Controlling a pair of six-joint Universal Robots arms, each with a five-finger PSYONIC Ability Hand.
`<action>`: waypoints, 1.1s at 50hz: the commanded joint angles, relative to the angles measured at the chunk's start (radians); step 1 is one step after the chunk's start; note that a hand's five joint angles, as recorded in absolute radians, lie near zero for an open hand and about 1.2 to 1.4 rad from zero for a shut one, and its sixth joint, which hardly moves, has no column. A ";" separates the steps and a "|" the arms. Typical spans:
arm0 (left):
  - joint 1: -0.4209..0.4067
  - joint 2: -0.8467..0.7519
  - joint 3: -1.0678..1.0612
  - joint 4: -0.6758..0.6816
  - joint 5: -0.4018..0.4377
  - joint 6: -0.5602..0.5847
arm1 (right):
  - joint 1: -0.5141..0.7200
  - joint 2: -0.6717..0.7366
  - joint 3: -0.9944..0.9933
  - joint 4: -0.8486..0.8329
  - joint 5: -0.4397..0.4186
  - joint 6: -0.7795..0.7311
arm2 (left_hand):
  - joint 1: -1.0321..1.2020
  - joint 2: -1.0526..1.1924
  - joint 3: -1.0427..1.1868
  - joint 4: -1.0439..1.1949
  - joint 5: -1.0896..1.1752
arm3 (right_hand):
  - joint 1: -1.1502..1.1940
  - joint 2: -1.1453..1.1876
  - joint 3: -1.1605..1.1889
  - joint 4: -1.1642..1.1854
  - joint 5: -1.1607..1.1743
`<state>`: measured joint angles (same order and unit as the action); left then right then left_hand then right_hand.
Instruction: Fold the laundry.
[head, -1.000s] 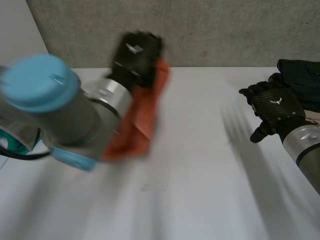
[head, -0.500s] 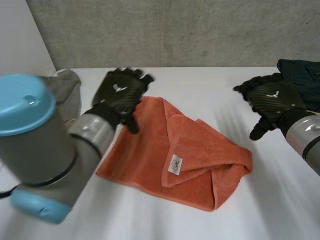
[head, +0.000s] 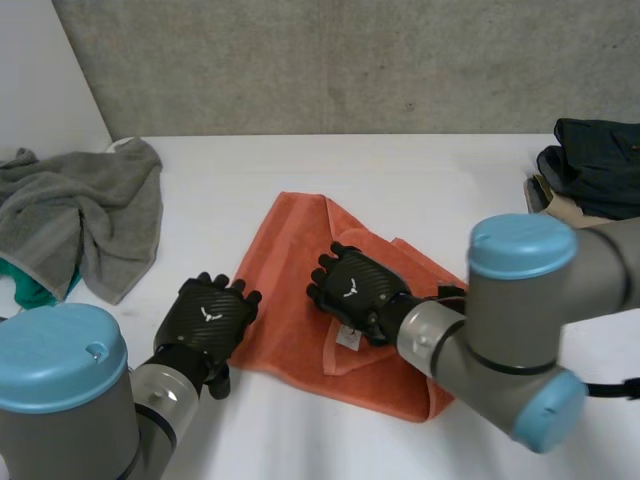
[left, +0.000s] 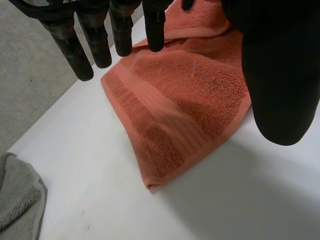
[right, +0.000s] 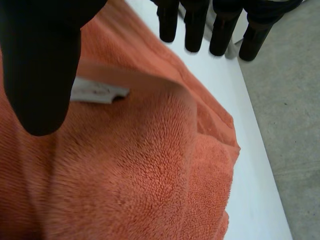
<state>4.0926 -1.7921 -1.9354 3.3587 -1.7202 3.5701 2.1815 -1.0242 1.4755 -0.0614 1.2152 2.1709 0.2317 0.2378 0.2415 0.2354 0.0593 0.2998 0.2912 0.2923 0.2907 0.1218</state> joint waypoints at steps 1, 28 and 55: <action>-0.001 0.022 -0.007 0.008 0.001 -0.008 | 0.017 0.131 -0.119 -0.040 0.135 -0.072 | 0.058 0.052 0.048 0.054 0.056 | 0.812 0.821 0.820 0.821 0.816; -0.055 -0.181 0.110 0.084 0.100 -0.014 | -0.362 -0.392 -0.020 -0.035 0.182 0.727 | 0.035 0.029 0.025 0.031 0.032 | 1.096 1.105 1.104 1.106 1.100; -0.051 -0.314 0.211 0.079 0.102 -0.001 | -0.585 -0.309 0.023 -0.037 0.179 0.702 | 0.662 0.656 0.652 0.658 0.660 | 1.096 1.105 1.104 1.106 1.100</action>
<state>4.0385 -2.0749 -1.7564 3.4398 -1.6121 3.5682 1.6233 -1.3303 1.4994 -0.0953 1.3937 2.8722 0.6525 0.6401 0.6361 0.6381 0.4595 1.0805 1.1748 1.1882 1.1992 0.9523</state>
